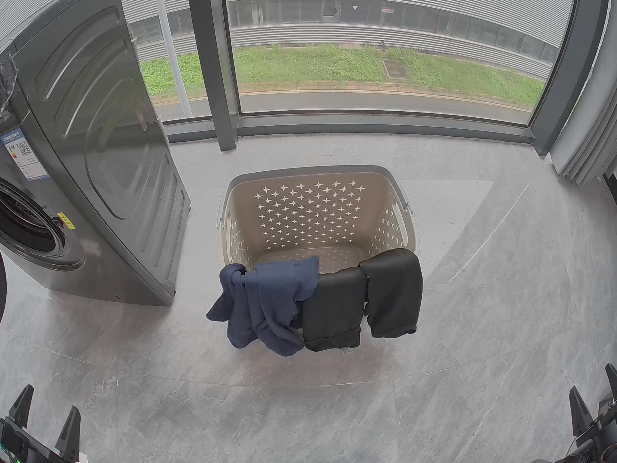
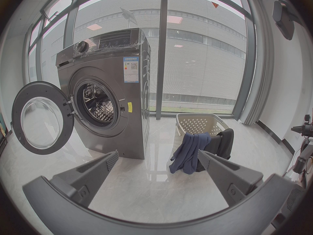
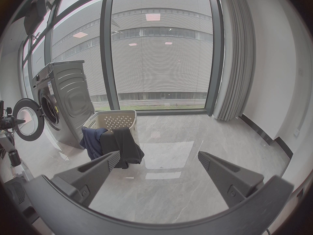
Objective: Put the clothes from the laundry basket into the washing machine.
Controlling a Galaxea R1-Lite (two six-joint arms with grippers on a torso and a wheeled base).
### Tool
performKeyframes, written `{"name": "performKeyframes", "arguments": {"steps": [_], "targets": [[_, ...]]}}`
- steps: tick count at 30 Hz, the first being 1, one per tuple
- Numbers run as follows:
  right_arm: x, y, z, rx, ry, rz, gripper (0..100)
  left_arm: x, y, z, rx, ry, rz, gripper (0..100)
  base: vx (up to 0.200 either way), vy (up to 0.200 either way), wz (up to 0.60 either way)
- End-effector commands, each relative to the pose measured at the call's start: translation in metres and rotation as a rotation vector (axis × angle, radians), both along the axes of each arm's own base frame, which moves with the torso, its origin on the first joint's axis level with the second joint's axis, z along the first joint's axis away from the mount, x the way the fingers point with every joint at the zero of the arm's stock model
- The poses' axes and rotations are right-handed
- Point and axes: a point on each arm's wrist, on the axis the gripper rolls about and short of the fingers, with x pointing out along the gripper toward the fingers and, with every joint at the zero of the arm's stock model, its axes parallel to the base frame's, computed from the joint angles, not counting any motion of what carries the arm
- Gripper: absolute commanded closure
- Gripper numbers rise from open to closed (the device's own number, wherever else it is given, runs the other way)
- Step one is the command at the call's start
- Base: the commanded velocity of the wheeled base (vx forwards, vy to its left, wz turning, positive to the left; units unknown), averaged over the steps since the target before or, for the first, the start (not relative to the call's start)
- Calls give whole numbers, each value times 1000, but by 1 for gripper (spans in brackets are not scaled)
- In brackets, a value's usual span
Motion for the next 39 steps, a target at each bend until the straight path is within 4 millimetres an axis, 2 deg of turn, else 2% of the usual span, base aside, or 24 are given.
{"name": "performKeyframes", "arguments": {"steps": [1,6,18,24,36,39], "targets": [[0,0,-5,0,2,-1,0,0,0,-4,0,4,0,0,0,0,0],[0,0,-5,0,2,1,0,0,0,-4,0,4,0,0,0,0,0],[0,0,-5,0,2,-1,0,0,0,-4,0,4,0,0,0,200,0],[0,0,-5,-2,2,1,0,0,0,-4,0,4,0,0,0,0,0],[0,0,-5,4,0,-2,0,0,0,-4,0,4,2,0,200,0,0],[0,0,-5,10,0,-4,0,0,0,-4,0,4,2,0,0,0,0]]}}
